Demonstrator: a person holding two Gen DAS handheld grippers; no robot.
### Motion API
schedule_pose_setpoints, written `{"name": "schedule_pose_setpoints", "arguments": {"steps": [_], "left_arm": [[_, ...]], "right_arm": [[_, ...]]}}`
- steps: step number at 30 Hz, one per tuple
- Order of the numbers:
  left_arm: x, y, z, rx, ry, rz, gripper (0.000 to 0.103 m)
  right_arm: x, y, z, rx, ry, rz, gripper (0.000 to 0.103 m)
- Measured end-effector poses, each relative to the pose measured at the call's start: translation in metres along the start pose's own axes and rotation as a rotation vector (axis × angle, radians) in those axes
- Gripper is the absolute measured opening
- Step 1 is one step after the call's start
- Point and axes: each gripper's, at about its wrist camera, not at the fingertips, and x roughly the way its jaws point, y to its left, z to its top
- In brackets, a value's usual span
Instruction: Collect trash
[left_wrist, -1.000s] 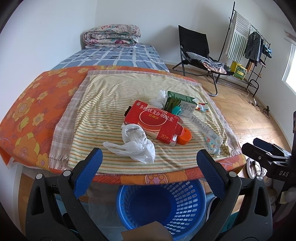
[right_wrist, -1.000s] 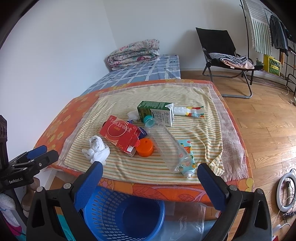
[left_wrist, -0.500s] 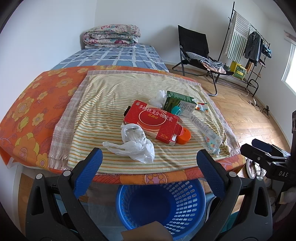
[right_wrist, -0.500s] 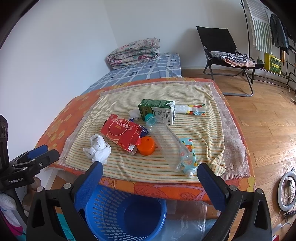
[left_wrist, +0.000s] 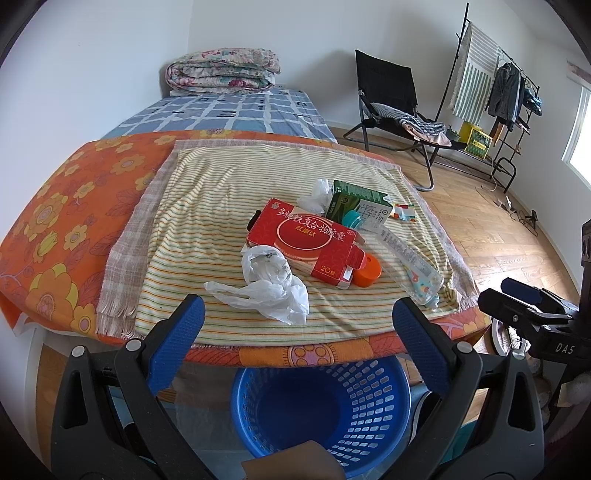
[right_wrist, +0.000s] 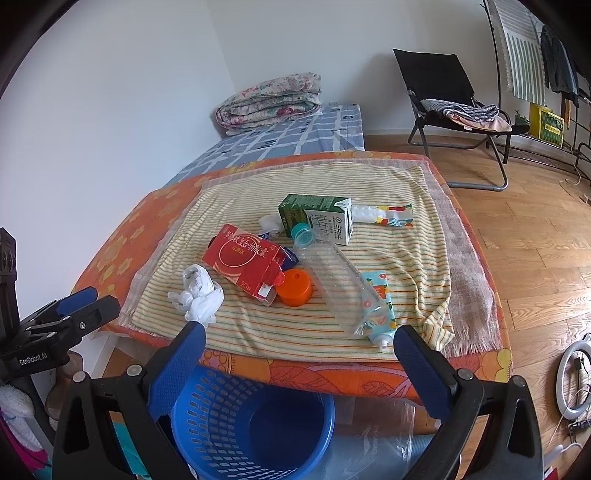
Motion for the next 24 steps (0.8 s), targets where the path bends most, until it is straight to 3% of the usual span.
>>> {"name": "schedule_pose_setpoints", "arguments": {"steps": [24], "left_arm": [[0.013,0.008,-0.008,-0.023,0.048,0.005,0.103]], "right_arm": [[0.016,-0.004,0.004,-0.008,0.047,0.013,0.103]]}}
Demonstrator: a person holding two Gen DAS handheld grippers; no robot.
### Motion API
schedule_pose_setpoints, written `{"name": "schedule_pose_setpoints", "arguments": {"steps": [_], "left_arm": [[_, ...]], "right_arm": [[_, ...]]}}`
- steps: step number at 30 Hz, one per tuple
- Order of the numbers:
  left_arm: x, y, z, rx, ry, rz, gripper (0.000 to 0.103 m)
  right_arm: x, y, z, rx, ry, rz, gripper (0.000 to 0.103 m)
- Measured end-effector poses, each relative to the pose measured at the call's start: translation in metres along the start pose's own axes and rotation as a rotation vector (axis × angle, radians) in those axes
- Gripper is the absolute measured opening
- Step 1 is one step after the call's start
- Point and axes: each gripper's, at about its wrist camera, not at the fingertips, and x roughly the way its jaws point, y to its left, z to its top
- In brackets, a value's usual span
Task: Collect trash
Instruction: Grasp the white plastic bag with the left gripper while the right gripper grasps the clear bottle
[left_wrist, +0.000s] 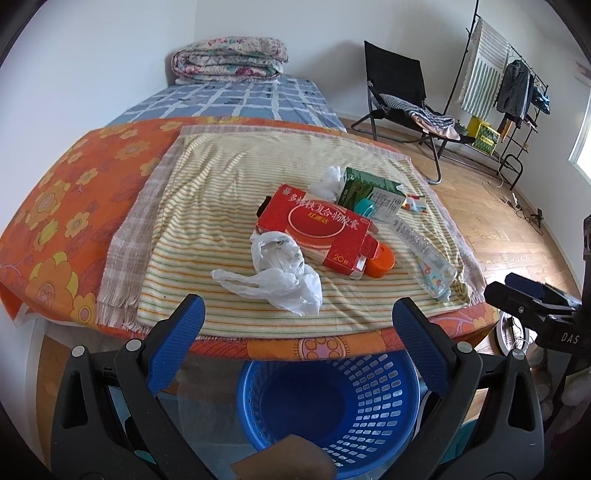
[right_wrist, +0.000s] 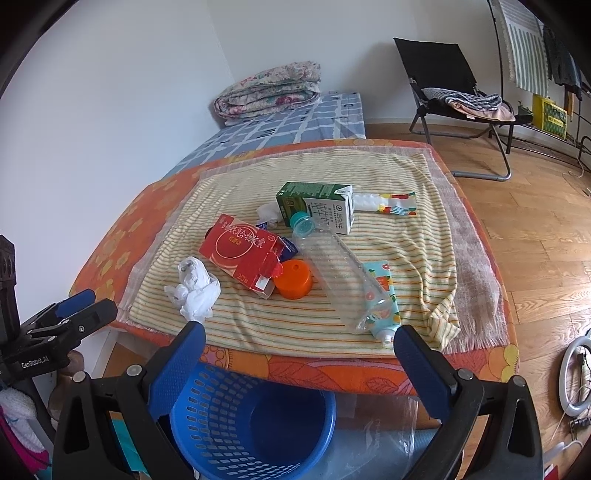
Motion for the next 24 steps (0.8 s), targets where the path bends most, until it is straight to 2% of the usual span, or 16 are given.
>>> {"name": "schedule_pose_setpoints", "arguments": {"steps": [7,12,18,19,24], "left_arm": [[0.016,0.002,0.003,-0.005,0.045,-0.016,0.103],[0.037,0.004,0.009,-0.011,0.101,-0.023,0.103],[0.066,0.011,0.016,-0.069,0.188,-0.041,0.097],[0.07,0.012,0.016,-0.075,0.197,-0.043,0.093],[0.09,0.013,0.018,-0.107,0.264,-0.072,0.085]], "right_arm": [[0.021,-0.005,0.018,-0.084,0.053,-0.021,0.103],[0.046,-0.019,0.034,-0.085,0.136,0.002,0.103],[0.082,-0.035,0.057,-0.066,0.218,0.035,0.102],[0.089,-0.036,0.062,-0.059,0.23,0.049,0.102],[0.119,-0.037,0.083,-0.049,0.268,0.062,0.095]]}}
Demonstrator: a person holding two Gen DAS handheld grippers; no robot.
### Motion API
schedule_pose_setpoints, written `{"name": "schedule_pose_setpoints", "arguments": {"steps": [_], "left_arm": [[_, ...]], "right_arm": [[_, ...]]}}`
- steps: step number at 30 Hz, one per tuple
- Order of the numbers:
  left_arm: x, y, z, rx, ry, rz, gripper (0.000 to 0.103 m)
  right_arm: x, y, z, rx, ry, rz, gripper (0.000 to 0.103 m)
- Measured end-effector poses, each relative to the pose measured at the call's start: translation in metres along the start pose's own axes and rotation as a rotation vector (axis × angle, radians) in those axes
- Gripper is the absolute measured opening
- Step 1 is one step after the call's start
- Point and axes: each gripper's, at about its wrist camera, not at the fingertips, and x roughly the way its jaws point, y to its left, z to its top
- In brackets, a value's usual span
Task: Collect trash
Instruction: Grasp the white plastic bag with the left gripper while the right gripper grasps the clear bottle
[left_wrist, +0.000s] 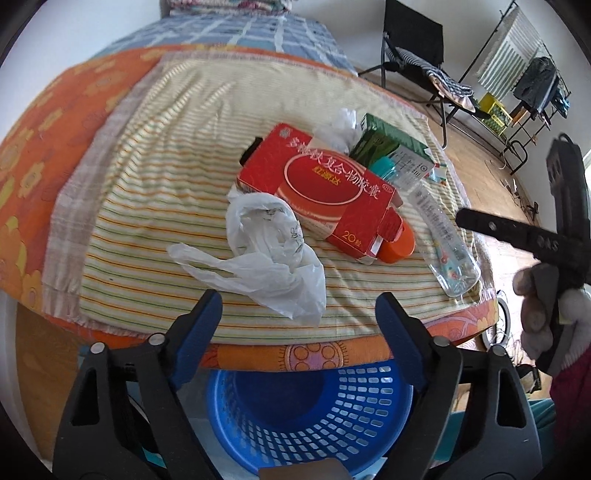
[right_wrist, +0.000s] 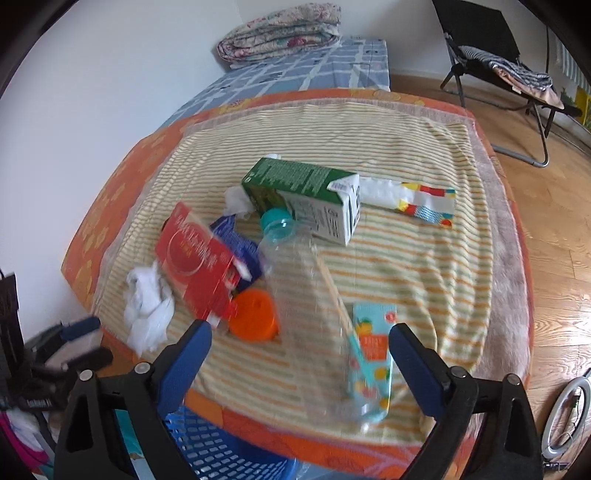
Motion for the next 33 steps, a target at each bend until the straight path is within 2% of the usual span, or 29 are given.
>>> {"name": "schedule_pose_setpoints", "arguments": {"steps": [7,11,16,19,22,27,33], "left_arm": [[0.019,0.004,0.01,-0.038,0.055,-0.024,0.076],[0.027,0.008,0.017,-0.049,0.072,-0.021,0.073],[0.033,0.014,0.021,-0.061,0.092,-0.02,0.064],[0.035,0.017,0.022,-0.058,0.093,-0.015,0.055],[0.036,0.019,0.023,-0.059,0.1,-0.025,0.05],[0.034,0.017,0.023,-0.051,0.104,-0.037,0.041],[0.029,0.019,0.023,-0.058,0.09,-0.039,0.032]], "right_arm": [[0.037,0.002,0.031,-0.006,0.082,0.001,0.087],[0.051,0.005,0.038,-0.023,0.11,-0.008,0.085],[0.065,0.011,0.042,-0.047,0.135,-0.028,0.083],[0.071,0.014,0.043,-0.061,0.144,-0.046,0.079],[0.075,0.015,0.044,-0.068,0.149,-0.055,0.074],[0.075,0.016,0.042,-0.082,0.15,-0.046,0.062],[0.063,0.022,0.038,-0.116,0.119,-0.073,0.061]]}}
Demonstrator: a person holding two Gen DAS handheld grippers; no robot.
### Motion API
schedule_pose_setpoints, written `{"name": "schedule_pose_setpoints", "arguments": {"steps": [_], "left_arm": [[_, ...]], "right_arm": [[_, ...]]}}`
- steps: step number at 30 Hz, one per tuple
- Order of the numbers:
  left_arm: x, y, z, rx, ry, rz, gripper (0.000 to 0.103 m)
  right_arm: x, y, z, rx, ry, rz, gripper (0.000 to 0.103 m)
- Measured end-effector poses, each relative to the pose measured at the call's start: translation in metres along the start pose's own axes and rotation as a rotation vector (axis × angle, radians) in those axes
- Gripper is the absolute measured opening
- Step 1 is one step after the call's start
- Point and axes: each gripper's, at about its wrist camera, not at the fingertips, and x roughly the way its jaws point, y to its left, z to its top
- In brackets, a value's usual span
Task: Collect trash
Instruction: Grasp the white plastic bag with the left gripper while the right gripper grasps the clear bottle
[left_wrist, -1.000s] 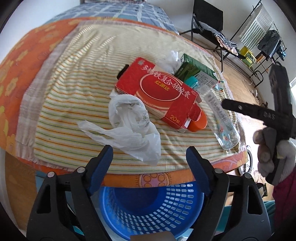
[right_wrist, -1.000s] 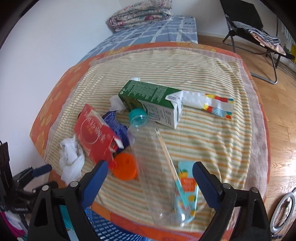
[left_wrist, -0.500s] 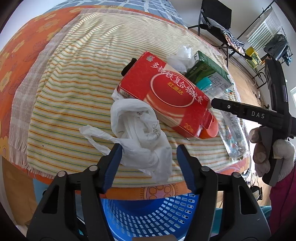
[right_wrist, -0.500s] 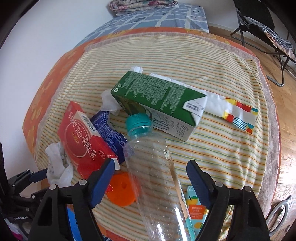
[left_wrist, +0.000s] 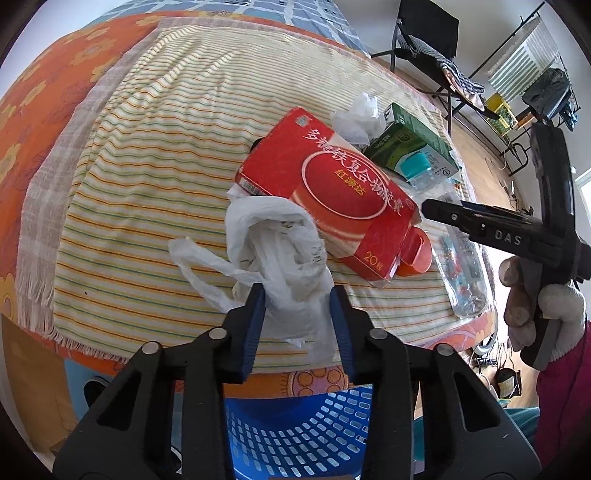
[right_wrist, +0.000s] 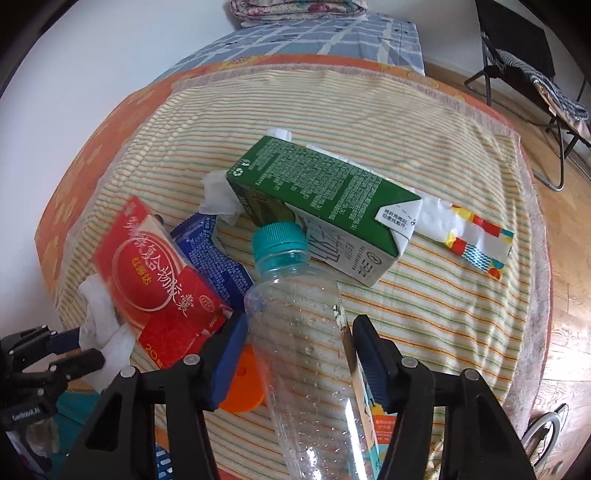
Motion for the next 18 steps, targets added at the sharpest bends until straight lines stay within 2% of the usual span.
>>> {"name": "schedule_pose_setpoints", "arguments": {"steps": [18], "left_arm": [[-0.028,0.007,-0.005,0.014,-0.089,0.007,0.015]], "right_arm": [[-0.08,0.006,-0.021,-0.015,-0.213,-0.033,0.059]]}}
